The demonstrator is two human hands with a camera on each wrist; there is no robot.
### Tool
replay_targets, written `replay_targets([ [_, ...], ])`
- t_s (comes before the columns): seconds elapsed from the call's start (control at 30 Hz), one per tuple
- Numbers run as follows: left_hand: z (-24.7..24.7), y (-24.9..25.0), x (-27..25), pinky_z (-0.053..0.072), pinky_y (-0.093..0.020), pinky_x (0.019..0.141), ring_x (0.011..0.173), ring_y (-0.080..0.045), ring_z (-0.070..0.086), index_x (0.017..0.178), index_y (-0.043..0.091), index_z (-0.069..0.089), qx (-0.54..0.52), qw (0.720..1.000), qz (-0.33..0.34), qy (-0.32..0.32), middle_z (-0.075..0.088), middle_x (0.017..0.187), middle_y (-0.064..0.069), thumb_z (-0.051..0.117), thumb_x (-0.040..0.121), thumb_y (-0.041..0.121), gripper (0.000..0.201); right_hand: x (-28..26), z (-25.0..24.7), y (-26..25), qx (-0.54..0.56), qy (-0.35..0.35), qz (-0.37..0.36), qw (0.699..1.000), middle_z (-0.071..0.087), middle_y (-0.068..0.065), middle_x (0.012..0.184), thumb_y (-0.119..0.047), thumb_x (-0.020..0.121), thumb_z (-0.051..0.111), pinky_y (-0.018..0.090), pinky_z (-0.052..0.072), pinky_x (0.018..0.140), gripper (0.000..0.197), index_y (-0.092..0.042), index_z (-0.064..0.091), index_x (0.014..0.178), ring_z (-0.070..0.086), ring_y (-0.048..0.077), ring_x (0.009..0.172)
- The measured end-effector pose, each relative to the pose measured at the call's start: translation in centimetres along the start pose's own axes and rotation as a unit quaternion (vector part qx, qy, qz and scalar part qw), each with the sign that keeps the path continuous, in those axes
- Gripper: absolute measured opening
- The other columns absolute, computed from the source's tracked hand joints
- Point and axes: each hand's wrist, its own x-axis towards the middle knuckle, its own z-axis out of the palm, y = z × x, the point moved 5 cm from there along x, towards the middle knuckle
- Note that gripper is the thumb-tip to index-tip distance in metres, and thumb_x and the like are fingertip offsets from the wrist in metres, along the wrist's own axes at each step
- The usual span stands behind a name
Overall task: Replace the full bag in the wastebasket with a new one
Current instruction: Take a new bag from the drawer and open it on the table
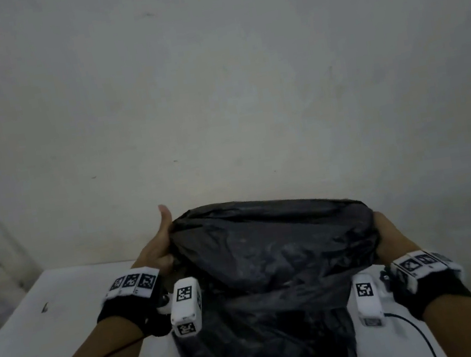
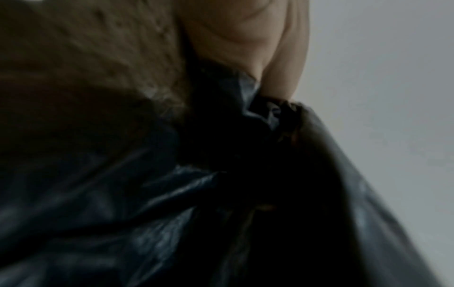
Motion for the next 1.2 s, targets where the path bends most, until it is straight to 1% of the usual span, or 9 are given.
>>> replay_targets([
  [0.17, -0.3, 0.1, 0.2, 0.055, -0.05, 0.085, 0.123, -0.03, 0.055, 0.127, 0.007, 0.059, -0.136, 0.989, 0.047, 0.016, 0.056, 0.134, -0.012, 0.054, 0.078, 0.071, 0.081, 0.1, -0.8, 0.7, -0.073, 0.008, 0.017, 0.997, 0.073, 0.017, 0.088, -0.038, 0.096, 0.045, 0.036, 0.054, 0.068, 0.046, 0.002, 0.063, 0.11, 0.065, 0.034, 0.08],
  [0.27, 0.8, 0.4, 0.3, 0.059, -0.044, 0.077, 0.1, -0.029, 0.068, 0.101, 0.006, 0.073, -0.116, 0.99, 0.085, -0.011, 0.068, 0.113, -0.014, 0.047, 0.09, 0.056, 0.057, 0.1, -1.4, 0.7, -0.238, 0.032, 0.056, 0.969, 0.054, 0.015, 0.131, -0.056, 0.087, 0.057, 0.048, 0.049, 0.086, 0.07, -0.013, 0.042, 0.14, 0.055, 0.038, 0.111],
  [0.43, 3.0, -0.1, -0.1, 0.055, -0.045, 0.089, 0.109, -0.033, 0.064, 0.121, 0.006, 0.065, -0.069, 0.992, 0.076, -0.073, 0.059, 0.131, -0.019, 0.062, 0.086, 0.044, 0.052, -2.0, 0.6, -3.3, -0.435, 0.141, -0.261, 0.85, 0.003, 0.008, 0.163, -0.048, 0.091, 0.055, 0.052, 0.024, 0.116, 0.09, -0.029, -0.008, 0.154, 0.021, 0.036, 0.145],
  [0.6, 4.8, -1.2, 0.0, 0.054, -0.044, 0.087, 0.11, -0.036, 0.063, 0.122, 0.0, 0.063, -0.016, 0.988, 0.035, -0.152, 0.06, 0.127, -0.021, 0.086, 0.066, 0.032, 0.068, -3.9, 7.5, 0.9, -0.621, -0.14, -0.261, 0.726, 0.02, 0.0, 0.16, -0.085, 0.062, 0.056, 0.052, 0.022, 0.117, 0.118, -0.043, -0.012, 0.15, 0.019, 0.024, 0.147],
  [0.67, 5.1, -1.2, 0.0, 0.057, -0.041, 0.08, 0.101, -0.035, 0.067, 0.112, 0.001, 0.07, 0.023, 0.986, 0.04, -0.16, 0.067, 0.117, -0.021, 0.089, 0.06, 0.031, 0.063, -3.2, 8.0, 2.8, -0.684, -0.149, -0.232, 0.675, 0.054, 0.009, 0.138, -0.074, 0.075, 0.057, 0.042, 0.04, 0.102, 0.085, -0.032, 0.033, 0.144, 0.052, 0.027, 0.124],
  [0.77, 3.9, 0.0, -0.1, 0.058, -0.033, 0.07, 0.085, -0.029, 0.072, 0.095, 0.006, 0.076, 0.179, 0.976, 0.07, -0.1, 0.072, 0.103, -0.018, 0.095, 0.042, 0.04, 0.066, -1.6, 6.9, 1.9, -0.574, -0.119, -0.22, 0.78, 0.064, 0.017, 0.087, -0.027, 0.096, 0.054, 0.029, 0.039, 0.065, 0.031, -0.018, 0.056, 0.066, 0.057, 0.023, 0.08],
  [1.0, -2.6, 0.6, -1.6, 0.041, -0.046, 0.104, 0.132, -0.032, 0.04, 0.143, 0.019, 0.032, 0.432, 0.859, 0.088, 0.261, 0.03, 0.15, -0.012, 0.07, 0.041, 0.082, 0.125, -0.2, 2.1, 0.4, -0.275, -0.032, -0.046, 0.96, 0.064, 0.032, 0.107, -0.015, 0.1, 0.044, 0.04, 0.043, 0.072, 0.031, 0.011, 0.061, 0.107, 0.059, 0.033, 0.086],
  [1.1, -2.3, -2.9, -3.1, 0.041, -0.054, 0.1, 0.137, -0.037, 0.032, 0.152, 0.017, 0.003, 0.399, 0.884, -0.019, 0.241, 0.02, 0.156, -0.013, 0.06, 0.031, 0.088, 0.152, -1.6, 3.0, 0.7, -0.15, -0.055, -0.031, 0.987, 0.068, 0.02, 0.101, -0.02, 0.1, 0.047, 0.036, 0.052, 0.069, 0.027, 0.002, 0.063, 0.107, 0.064, 0.03, 0.082],
  [1.2, -0.3, -7.9, -3.5, 0.052, -0.056, 0.081, 0.129, -0.041, 0.043, 0.147, 0.012, 0.027, 0.281, 0.943, -0.149, 0.096, 0.038, 0.147, -0.016, 0.064, 0.051, 0.084, 0.126, -2.4, 3.9, 1.7, -0.099, -0.075, -0.013, 0.992, 0.068, 0.019, 0.113, -0.024, 0.098, 0.051, 0.038, 0.054, 0.076, 0.032, -0.001, 0.063, 0.118, 0.066, 0.032, 0.092],
])
